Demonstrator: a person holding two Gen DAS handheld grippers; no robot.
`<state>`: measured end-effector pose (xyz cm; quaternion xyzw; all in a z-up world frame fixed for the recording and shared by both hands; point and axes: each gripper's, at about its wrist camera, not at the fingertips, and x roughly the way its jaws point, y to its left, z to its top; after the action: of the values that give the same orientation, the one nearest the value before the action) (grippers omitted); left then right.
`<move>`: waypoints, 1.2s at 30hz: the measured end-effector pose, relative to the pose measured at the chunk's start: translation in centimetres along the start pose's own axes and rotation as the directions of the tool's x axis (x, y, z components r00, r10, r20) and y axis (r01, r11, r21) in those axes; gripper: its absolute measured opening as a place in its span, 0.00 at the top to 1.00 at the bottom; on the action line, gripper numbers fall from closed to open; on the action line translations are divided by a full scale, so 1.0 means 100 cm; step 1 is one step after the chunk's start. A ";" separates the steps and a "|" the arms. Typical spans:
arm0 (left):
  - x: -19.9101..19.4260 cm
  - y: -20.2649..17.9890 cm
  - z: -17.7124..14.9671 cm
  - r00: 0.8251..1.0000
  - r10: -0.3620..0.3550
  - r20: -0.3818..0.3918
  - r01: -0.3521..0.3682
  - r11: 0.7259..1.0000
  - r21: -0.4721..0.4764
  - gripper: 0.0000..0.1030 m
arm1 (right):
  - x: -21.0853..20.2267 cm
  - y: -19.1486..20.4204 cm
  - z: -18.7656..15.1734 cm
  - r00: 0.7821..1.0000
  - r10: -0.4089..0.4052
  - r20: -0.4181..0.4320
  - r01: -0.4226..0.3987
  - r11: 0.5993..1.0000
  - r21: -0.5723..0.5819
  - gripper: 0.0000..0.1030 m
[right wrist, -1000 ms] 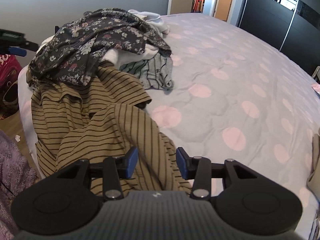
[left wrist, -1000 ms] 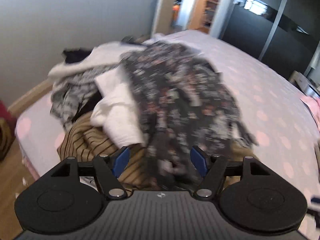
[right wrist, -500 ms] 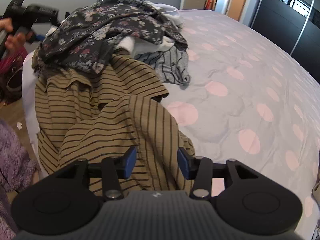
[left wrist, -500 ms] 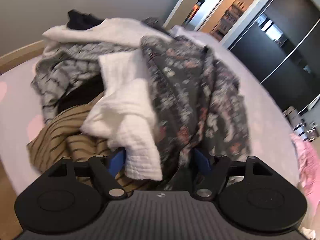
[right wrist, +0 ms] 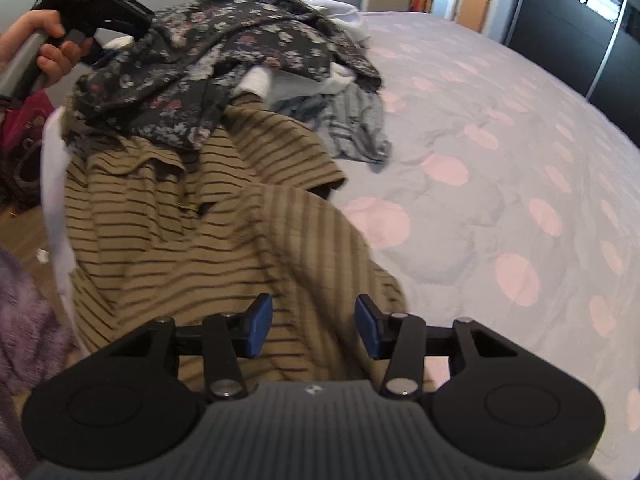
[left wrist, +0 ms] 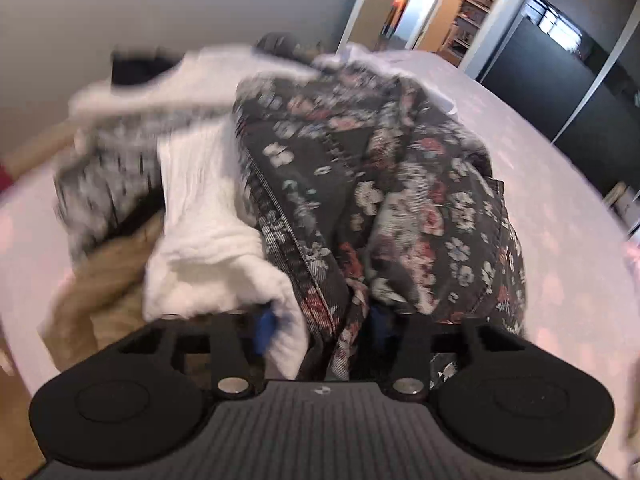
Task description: Fold clothes
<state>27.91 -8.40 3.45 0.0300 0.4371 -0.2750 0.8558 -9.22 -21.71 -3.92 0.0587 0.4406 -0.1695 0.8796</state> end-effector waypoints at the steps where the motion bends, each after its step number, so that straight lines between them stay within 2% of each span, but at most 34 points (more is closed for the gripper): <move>1: -0.007 -0.006 0.004 0.999 0.023 0.029 -0.024 0.999 0.035 0.77 | 0.002 0.002 0.002 1.000 0.016 0.004 -0.016 1.000 -0.006 0.46; 2: -0.014 -0.013 0.007 0.997 0.045 0.060 -0.049 0.996 0.070 0.80 | 0.004 0.004 0.005 1.000 0.017 0.012 -0.016 1.000 -0.018 0.41; 6: -0.042 -0.009 0.041 0.983 0.097 0.154 -0.111 0.990 0.086 0.86 | 0.020 0.008 0.028 0.999 0.029 0.024 -0.028 0.998 -0.048 0.36; 9: -0.057 -0.005 0.070 0.969 0.143 0.199 -0.170 0.978 0.124 0.89 | 0.033 0.008 0.053 0.997 0.070 0.035 -0.068 0.996 -0.057 0.36; 12: -0.066 -0.005 0.103 0.946 0.197 0.258 -0.246 0.954 0.170 0.93 | 0.045 0.014 0.079 0.994 0.096 0.060 -0.089 0.991 -0.100 0.36; 16: -0.075 -0.002 0.149 0.887 0.286 0.361 -0.356 0.923 0.143 0.96 | 0.063 0.025 0.110 0.989 0.130 0.070 -0.118 0.981 -0.151 0.36; 17: -0.074 0.000 0.160 0.856 0.338 0.392 -0.413 0.902 0.125 0.98 | 0.068 0.028 0.116 0.989 0.136 0.063 -0.125 0.980 -0.156 0.36; 19: -0.063 0.016 0.176 0.817 0.428 0.386 -0.490 0.869 0.073 0.98 | 0.082 0.033 0.124 0.989 0.139 0.043 -0.130 0.977 -0.170 0.36; 21: -0.048 0.035 0.181 0.848 0.427 0.313 -0.468 0.881 0.066 0.97 | 0.098 0.036 0.128 0.992 0.120 0.027 -0.114 0.979 -0.170 0.36; 22: -0.045 0.036 0.177 0.854 0.418 0.310 -0.465 0.880 0.094 0.97 | 0.106 0.036 0.129 0.993 0.114 0.016 -0.110 0.980 -0.168 0.36; 23: -0.043 0.035 0.171 0.850 0.417 0.323 -0.478 0.868 0.135 0.97 | 0.113 0.036 0.129 0.993 0.116 -0.004 -0.115 0.981 -0.159 0.37; 25: -0.040 0.034 0.158 0.859 0.396 0.325 -0.470 0.861 0.196 0.96 | 0.126 0.035 0.125 0.990 0.133 -0.051 -0.139 0.981 -0.138 0.54; 27: -0.041 0.035 0.151 0.894 0.345 0.285 -0.411 0.885 0.218 0.87 | 0.135 0.036 0.121 0.987 0.121 -0.101 -0.134 0.982 -0.131 0.97; 28: -0.043 0.036 0.147 0.908 0.322 0.269 -0.383 0.898 0.216 0.85 | 0.137 0.037 0.119 0.988 0.108 -0.110 -0.123 0.984 -0.132 0.98; 30: -0.051 0.034 0.139 0.924 0.287 0.253 -0.344 0.913 0.220 0.84 | 0.131 0.036 0.117 0.993 0.076 -0.095 -0.088 0.987 -0.137 0.99; 32: -0.060 0.029 0.128 0.942 0.237 0.238 -0.293 0.925 0.242 0.80 | 0.121 0.035 0.116 0.997 0.016 -0.071 -0.027 0.988 -0.152 1.00; 33: -0.065 0.024 0.122 0.950 0.211 0.232 -0.269 0.928 0.257 0.76 | 0.114 0.033 0.115 0.999 -0.012 -0.051 0.003 0.987 -0.162 1.00; 36: -0.080 0.009 0.103 0.967 0.136 0.215 -0.201 0.925 0.322 0.74 | 0.084 0.022 0.115 0.995 -0.097 0.016 0.099 0.979 -0.177 1.00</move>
<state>32.15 -7.12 15.75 0.1892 0.2956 -0.2733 0.8956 4.94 -24.65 -3.75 -0.0422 0.4530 -0.1729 0.8736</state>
